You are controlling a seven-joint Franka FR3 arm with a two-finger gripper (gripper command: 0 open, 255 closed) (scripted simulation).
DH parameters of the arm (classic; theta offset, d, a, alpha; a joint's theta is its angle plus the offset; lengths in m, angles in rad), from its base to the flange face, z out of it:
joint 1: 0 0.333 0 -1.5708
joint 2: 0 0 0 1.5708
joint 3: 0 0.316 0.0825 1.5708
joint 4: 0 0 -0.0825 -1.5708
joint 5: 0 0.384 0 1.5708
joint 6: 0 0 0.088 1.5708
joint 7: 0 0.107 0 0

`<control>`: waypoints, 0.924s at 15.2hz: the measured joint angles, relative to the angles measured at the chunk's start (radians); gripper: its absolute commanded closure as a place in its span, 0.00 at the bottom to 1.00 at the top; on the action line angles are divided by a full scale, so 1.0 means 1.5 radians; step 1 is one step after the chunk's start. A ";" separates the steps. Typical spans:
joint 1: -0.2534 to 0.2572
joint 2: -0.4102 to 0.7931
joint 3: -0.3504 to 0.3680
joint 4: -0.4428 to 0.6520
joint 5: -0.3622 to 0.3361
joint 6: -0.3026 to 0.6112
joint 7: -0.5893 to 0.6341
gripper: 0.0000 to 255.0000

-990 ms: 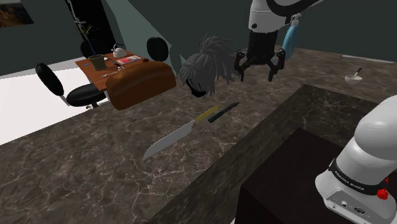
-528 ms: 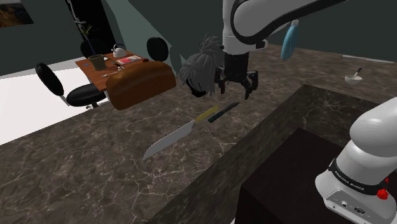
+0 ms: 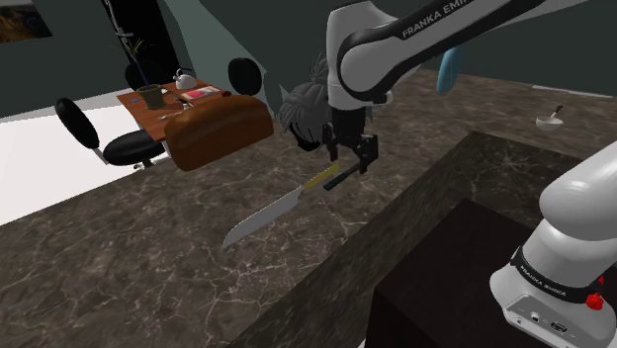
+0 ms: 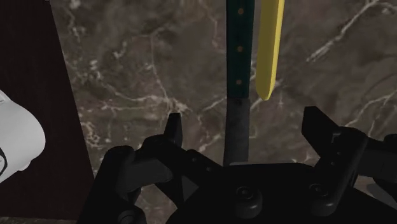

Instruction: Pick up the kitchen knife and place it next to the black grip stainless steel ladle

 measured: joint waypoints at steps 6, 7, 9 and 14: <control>-0.002 0.017 0.008 -0.019 -0.005 0.034 0.006 0.00; -0.003 0.017 0.008 -0.019 -0.005 0.035 0.006 0.00; -0.003 0.017 0.008 -0.019 -0.005 0.035 0.006 0.00; -0.002 0.014 0.008 -0.017 -0.004 0.041 0.006 1.00</control>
